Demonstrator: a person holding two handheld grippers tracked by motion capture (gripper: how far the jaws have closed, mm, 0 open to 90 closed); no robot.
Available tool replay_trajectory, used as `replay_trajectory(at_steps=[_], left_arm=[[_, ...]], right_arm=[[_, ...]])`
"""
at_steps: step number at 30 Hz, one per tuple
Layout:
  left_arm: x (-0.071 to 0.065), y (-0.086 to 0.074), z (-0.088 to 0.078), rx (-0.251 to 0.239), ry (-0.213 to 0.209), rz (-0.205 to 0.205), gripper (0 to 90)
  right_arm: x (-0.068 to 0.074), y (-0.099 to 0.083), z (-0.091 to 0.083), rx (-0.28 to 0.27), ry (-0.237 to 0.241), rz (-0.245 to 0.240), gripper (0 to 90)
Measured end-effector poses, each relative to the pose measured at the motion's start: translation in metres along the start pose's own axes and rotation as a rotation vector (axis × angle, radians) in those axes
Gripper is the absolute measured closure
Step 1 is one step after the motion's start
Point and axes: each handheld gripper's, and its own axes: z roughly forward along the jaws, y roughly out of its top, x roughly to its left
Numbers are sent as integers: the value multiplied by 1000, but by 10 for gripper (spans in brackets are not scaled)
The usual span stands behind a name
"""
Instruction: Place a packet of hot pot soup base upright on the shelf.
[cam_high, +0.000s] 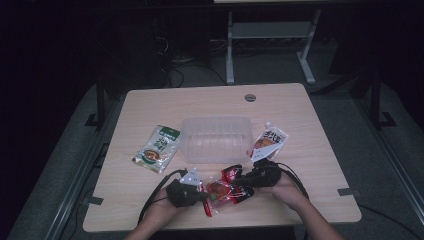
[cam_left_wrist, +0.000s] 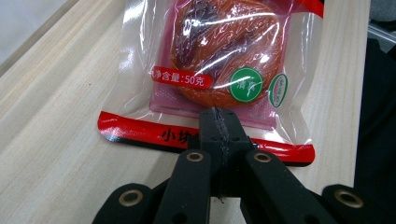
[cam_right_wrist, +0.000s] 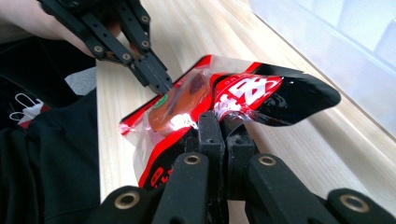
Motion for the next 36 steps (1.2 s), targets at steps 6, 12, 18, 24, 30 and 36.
replay_trajectory(at_steps=[6,12,18,24,30,36], left_arm=[[0,-1,-2,3,-28,-7,897],[0,0,-6,-20,-47,2,874],[-1,0,-14,-62,-65,9,794],[1,-1,-25,-87,-54,32,663],[5,-7,-34,-89,-52,19,582],[7,-11,-43,-94,-45,14,532]], right_arm=[[7,2,-6,-29,34,-16,898],[12,3,-12,-71,63,-30,900],[19,4,-20,-108,80,-37,900],[25,6,-26,-141,88,-39,900],[29,9,-31,-165,78,-60,900],[32,12,-33,-186,57,-84,900]])
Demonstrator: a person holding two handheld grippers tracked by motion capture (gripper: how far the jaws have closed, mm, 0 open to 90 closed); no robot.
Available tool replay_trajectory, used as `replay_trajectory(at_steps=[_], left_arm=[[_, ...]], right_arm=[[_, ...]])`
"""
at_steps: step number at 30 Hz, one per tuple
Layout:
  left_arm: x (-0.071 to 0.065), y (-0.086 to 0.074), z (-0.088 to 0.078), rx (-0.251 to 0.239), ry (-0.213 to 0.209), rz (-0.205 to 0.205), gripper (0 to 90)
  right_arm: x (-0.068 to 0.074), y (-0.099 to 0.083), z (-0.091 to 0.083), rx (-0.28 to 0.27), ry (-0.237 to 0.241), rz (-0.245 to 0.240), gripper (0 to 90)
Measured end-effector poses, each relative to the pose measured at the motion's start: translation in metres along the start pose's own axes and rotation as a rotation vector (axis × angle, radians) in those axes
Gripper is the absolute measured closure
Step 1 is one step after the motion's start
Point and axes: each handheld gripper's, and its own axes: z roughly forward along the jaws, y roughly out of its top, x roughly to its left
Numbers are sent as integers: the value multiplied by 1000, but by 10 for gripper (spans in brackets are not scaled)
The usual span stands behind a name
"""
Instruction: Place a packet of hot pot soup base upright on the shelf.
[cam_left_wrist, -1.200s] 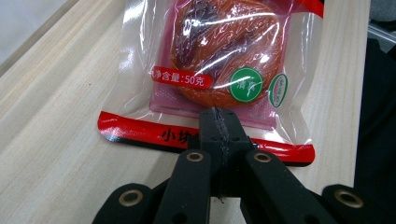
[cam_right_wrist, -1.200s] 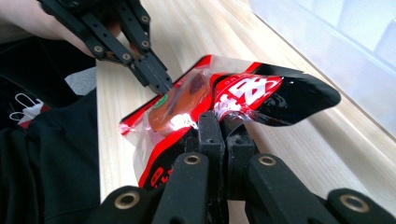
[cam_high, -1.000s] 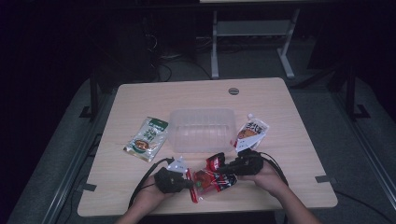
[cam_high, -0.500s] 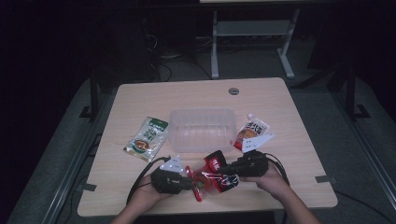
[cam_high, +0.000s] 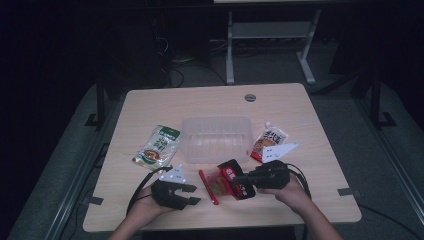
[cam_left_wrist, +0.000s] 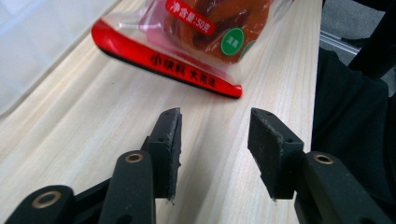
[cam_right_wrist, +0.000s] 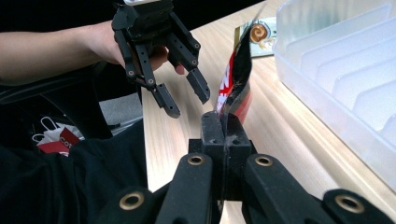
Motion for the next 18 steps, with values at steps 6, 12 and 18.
replay_trajectory(at_steps=[6,12,18], left_arm=[[4,-2,-5,6,9,6,488],[4,-2,-5,4,5,5,484],[5,-3,-4,7,3,7,474]], right_arm=[[3,5,-2,-11,-4,-26,900],[6,10,-7,-49,-3,-30,900],[8,15,-14,-82,-11,-37,900]])
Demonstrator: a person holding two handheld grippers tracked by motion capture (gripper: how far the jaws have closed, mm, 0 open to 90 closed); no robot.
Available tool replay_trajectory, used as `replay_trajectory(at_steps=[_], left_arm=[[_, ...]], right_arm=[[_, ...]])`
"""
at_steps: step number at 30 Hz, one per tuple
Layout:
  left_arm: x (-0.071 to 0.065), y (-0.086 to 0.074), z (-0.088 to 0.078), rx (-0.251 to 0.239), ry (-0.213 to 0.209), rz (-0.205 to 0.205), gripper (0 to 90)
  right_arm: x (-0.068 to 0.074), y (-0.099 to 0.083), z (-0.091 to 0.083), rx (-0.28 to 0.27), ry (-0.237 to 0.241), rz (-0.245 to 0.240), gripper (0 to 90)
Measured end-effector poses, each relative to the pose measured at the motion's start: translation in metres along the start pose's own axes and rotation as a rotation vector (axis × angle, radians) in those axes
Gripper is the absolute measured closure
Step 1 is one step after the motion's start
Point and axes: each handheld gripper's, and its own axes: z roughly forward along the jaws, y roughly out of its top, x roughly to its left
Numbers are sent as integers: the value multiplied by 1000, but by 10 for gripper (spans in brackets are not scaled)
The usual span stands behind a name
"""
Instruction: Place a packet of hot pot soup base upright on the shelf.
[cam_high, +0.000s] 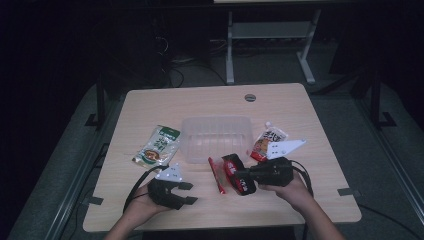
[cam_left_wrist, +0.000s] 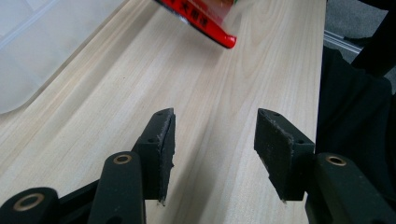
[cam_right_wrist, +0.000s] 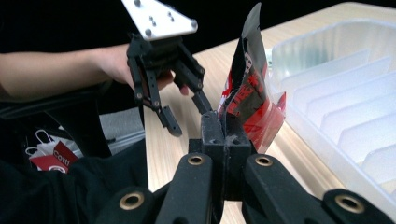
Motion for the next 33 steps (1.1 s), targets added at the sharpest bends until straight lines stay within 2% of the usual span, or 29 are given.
replay_trajectory(at_steps=[14,16,17,21,32,33], left_arm=[[-1,0,3,-7,-4,-11,463],[-2,0,3,-11,-3,-16,463],[-1,1,2,3,-4,0,463],[-1,1,3,3,-5,-4,463],[0,1,3,-5,-8,-4,463],[0,1,3,-7,-12,-14,463]], right_arm=[[-5,24,-12,-63,-43,-27,900],[-8,27,-14,-71,-51,-34,900],[-9,28,-14,-72,-54,-30,900],[-14,34,-16,-72,-80,-23,900],[-33,49,-25,-117,-134,-17,900],[-35,50,-26,-122,-140,-18,900]])
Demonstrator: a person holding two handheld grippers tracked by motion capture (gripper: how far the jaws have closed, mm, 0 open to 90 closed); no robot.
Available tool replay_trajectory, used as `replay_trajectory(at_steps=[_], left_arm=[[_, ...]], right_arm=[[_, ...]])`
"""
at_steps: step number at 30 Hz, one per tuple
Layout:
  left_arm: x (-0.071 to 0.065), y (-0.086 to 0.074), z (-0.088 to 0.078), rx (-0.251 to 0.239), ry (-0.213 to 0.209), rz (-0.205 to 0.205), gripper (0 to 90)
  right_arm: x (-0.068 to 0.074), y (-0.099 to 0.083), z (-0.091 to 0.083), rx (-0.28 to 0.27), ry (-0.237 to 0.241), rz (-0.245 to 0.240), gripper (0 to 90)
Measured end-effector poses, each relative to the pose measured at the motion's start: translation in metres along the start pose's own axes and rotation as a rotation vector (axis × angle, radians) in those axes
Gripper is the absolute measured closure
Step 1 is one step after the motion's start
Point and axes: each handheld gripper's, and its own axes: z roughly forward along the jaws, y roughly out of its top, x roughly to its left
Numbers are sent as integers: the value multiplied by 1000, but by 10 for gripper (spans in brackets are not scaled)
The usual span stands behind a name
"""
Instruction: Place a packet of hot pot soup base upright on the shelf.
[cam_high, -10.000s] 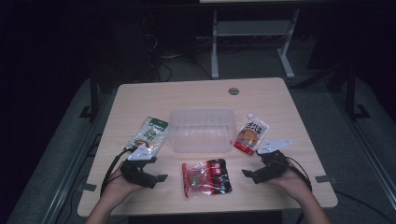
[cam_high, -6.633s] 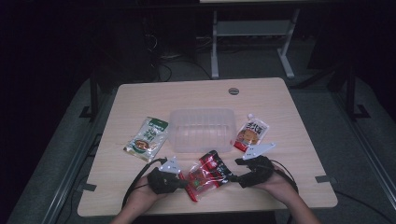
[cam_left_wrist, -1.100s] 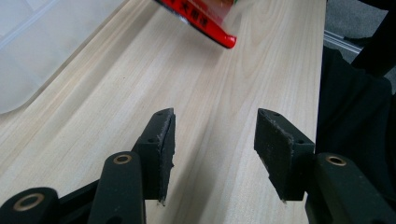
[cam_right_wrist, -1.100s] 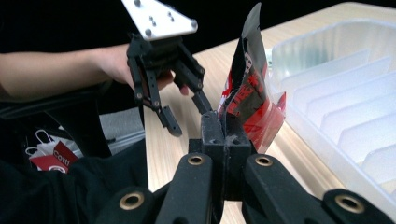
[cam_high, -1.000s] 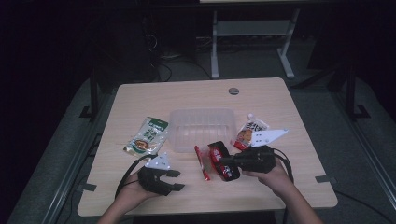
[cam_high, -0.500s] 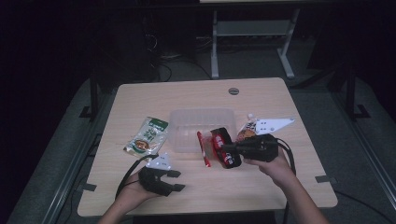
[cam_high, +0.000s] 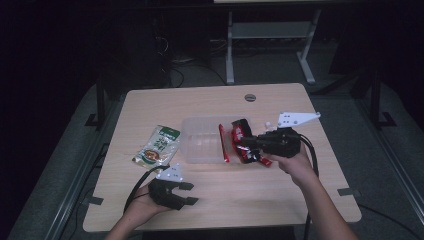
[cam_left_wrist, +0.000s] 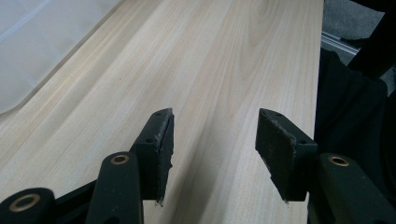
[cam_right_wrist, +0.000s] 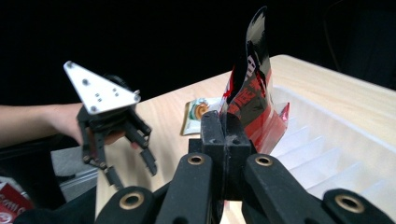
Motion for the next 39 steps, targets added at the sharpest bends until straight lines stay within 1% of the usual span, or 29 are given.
replay_trajectory(at_steps=[2,4,6,9,11,13,16,20,21,23,25,29,32,33,35,39], left_arm=[[0,0,0,3,0,1,462],[2,0,0,8,3,13,460],[3,0,-1,4,1,-2,459],[4,0,-2,10,0,4,458],[4,0,-2,6,1,-4,457],[5,-1,-3,14,4,5,457],[4,-1,-3,12,8,7,457],[5,-1,-3,15,12,11,455],[4,-1,-3,11,11,7,455],[4,-1,-3,15,12,11,454],[4,-1,-3,15,12,10,454],[4,-2,-2,11,6,0,453],[4,-2,-1,18,6,4,453],[4,-2,-1,19,6,5,453],[4,-2,-1,20,5,6,453],[3,-2,0,21,2,2,453]], right_arm=[[-4,3,-1,-8,-7,3,900],[-8,7,-1,-18,-18,5,900],[-12,11,-1,-23,-26,7,900],[-16,15,1,-20,-44,0,900],[-19,16,2,-15,-52,-6,900],[-21,15,3,-12,-63,2,900],[-22,13,5,5,-86,4,900],[-24,9,6,17,-98,8,900],[-25,9,6,21,-100,9,900],[-26,6,7,14,-99,15,900],[-29,2,8,23,-105,25,900],[-34,-3,10,19,-107,50,900],[-34,-5,14,26,-104,52,900],[-33,-5,16,32,-110,52,900],[-33,-7,19,39,-105,54,900],[-33,-8,23,36,-102,58,900]])
